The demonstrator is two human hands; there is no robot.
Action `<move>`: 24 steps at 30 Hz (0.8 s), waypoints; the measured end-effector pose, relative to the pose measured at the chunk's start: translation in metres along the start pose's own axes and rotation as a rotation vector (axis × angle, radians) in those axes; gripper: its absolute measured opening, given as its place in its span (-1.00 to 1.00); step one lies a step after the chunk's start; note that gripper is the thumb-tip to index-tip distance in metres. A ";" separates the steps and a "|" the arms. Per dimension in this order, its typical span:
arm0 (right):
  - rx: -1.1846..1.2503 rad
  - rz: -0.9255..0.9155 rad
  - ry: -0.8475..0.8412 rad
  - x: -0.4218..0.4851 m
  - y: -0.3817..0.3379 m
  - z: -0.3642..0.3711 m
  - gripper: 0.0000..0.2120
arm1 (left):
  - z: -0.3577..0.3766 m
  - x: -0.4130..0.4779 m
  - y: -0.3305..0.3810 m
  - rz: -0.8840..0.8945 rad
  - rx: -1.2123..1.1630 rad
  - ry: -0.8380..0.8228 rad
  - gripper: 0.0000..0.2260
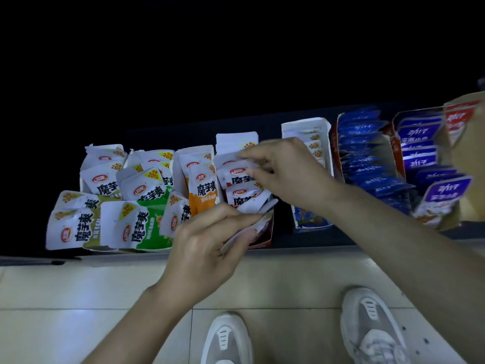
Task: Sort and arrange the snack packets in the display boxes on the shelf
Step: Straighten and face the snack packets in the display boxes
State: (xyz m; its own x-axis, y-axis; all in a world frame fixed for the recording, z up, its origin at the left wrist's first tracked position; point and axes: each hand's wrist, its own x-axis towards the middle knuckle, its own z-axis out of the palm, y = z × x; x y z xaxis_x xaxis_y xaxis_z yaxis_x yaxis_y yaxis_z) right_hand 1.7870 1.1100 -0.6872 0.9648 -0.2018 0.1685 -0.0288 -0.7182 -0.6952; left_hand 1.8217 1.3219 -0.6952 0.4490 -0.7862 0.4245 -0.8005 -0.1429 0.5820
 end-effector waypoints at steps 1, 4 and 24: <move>0.132 0.050 0.025 -0.003 0.000 -0.002 -0.76 | -0.001 0.001 -0.001 -0.005 0.012 0.011 -0.80; 0.397 0.072 0.104 -0.009 0.002 -0.011 -0.87 | -0.003 0.003 -0.005 -0.068 -0.003 0.007 -0.79; -0.099 0.054 -0.169 -0.031 0.007 -0.004 -0.97 | -0.006 0.007 -0.007 -0.170 0.110 -0.265 -0.69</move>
State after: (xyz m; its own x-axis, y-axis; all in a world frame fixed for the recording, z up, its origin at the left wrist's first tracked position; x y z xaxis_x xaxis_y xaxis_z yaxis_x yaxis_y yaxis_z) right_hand 1.7559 1.1089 -0.6944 0.9911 -0.1333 0.0076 -0.0992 -0.7731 -0.6264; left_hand 1.8328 1.3209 -0.6921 0.4722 -0.8727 0.1241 -0.7678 -0.3380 0.5443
